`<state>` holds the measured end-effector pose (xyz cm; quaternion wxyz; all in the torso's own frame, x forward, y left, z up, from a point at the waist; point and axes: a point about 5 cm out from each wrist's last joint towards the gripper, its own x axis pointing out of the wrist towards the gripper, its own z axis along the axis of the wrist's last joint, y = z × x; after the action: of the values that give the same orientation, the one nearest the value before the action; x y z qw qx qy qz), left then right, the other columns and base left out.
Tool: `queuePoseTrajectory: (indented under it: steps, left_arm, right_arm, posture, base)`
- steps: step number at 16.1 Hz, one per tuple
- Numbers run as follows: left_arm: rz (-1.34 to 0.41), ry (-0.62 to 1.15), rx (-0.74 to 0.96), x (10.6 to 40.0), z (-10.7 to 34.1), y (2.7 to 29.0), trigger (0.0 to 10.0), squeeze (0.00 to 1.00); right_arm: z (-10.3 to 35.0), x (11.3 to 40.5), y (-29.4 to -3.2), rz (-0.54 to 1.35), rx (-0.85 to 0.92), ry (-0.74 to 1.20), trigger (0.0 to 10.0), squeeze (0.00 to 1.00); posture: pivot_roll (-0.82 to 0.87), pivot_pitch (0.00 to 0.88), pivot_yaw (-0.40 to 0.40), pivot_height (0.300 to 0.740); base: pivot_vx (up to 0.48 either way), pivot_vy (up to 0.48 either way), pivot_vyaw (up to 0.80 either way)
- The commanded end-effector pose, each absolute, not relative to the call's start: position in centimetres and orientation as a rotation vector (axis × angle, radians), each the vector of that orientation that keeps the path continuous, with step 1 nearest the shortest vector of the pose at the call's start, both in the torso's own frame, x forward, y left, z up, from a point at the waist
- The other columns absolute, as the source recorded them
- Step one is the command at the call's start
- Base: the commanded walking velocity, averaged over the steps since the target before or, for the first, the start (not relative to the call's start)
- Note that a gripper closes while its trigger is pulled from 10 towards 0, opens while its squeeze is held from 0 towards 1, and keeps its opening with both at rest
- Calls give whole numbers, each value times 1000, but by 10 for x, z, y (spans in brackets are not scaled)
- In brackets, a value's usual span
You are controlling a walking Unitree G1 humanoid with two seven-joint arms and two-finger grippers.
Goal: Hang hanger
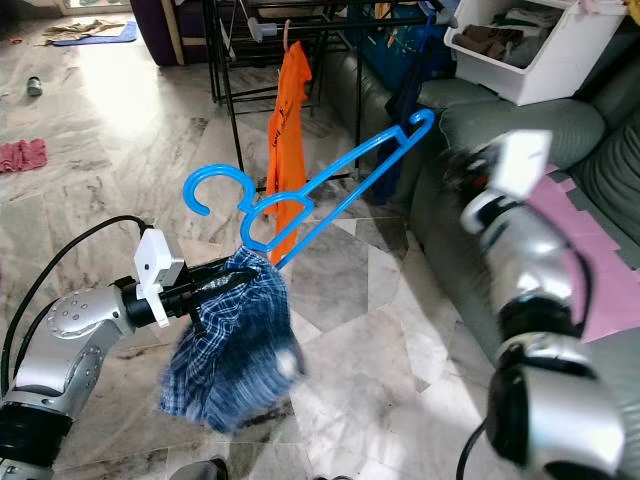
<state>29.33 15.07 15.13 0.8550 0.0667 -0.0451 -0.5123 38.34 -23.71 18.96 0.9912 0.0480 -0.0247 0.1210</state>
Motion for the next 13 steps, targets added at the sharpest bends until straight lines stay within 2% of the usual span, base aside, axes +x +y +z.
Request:
queuePoseTrajectory:
  steps: [1,2,3,4,8,13]
  left_arm:
    - [-1094,-151,178,295,164,146,0,0]
    - [-1083,-185,188,299,173,145,0,0]
    - [-1076,-226,194,304,183,143,0,0]
    - [-1071,-242,189,306,188,142,0,0]
    - [-1113,-328,230,312,215,132,0,0]
    - [-1202,-387,278,309,233,115,0,0]
  right_arm:
    - [181,380,-233,299,91,-10,4745,0]
    - [161,372,-222,392,63,57,10000,0]
    - [143,365,-215,448,31,112,10000,259]
    - [137,362,-213,464,11,130,10000,1000]
    - [121,345,-194,686,-35,179,10000,1000]
    - [128,349,-188,755,-83,172,10000,1000]
  posture:
    - [63,109,-111,740]
    - [62,109,-109,740]
    - [63,108,-107,740]
    - [64,108,-104,740]
    - [70,109,-89,740]
    - [87,108,-78,740]
  base:
    - [0,0,0]
    - [0,0,0]
    - [0,0,0]
    - [0,0,0]
    - [0,0,0]
    - [0,0,0]
